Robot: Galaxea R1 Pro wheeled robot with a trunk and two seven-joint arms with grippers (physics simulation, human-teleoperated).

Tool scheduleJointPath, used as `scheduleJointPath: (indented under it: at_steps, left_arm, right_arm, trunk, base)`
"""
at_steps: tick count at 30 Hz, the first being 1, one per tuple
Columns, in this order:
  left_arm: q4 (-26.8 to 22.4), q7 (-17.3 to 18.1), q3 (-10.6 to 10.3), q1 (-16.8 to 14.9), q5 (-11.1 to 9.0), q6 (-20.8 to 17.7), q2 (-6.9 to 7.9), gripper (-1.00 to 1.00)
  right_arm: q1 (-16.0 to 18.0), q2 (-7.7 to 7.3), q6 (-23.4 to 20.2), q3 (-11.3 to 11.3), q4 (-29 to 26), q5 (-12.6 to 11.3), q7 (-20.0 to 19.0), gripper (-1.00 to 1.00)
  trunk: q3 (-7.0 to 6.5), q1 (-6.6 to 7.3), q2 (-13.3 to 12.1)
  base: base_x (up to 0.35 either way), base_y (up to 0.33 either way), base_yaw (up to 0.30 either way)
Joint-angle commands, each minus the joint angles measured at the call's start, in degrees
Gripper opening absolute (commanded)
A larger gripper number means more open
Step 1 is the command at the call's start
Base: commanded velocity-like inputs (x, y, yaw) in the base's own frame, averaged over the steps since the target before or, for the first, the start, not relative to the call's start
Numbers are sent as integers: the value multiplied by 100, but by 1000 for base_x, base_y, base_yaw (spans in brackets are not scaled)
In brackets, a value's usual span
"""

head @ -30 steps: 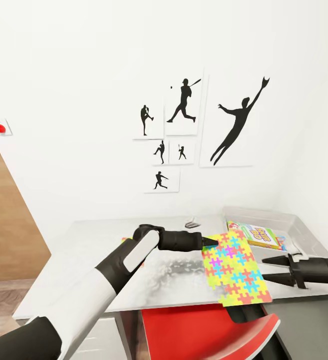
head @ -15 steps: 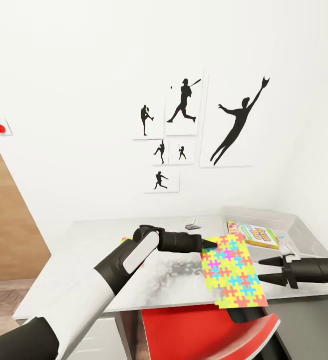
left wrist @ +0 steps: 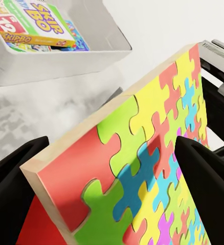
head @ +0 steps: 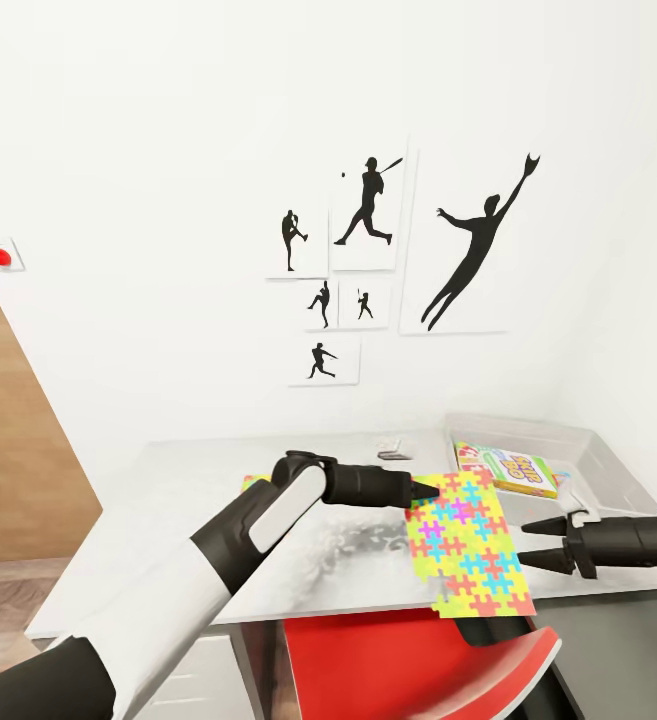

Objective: Put all the toys in the child's room - the three board games (two on the bed and one on the table), the two jigsaw puzzles on the table, and the tennis ball on the table - inside the toy box on the table in the child's room.

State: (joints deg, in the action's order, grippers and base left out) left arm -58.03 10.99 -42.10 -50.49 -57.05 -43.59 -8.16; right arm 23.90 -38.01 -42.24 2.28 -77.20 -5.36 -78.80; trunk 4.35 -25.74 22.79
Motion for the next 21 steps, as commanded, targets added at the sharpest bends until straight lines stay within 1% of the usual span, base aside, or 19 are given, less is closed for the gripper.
scheduleJointPath:
  at_steps: [1,7,21]
  left_arm:
    - [-11,3,9,-4,-86,-19,-107,-100]
    - [-63,-56,-3,2,-87,-9,-102,-100]
    - [-212,-70,-2,23,-79,-10,-43,-100]
  right_arm:
    - [3,3,-96,-2,-6,-356,-39,100]
    - [4,-4,-126,-4,-6,-345,-39,100]
    - [8,-94,-154,33,-3,-401,-62,100]
  trunk:
    - [14,-4,13]
    - [14,-4,13]
    - [14,-4,13]
  base:
    - [0,0,0]
    - [0,0,0]
    - [0,0,0]
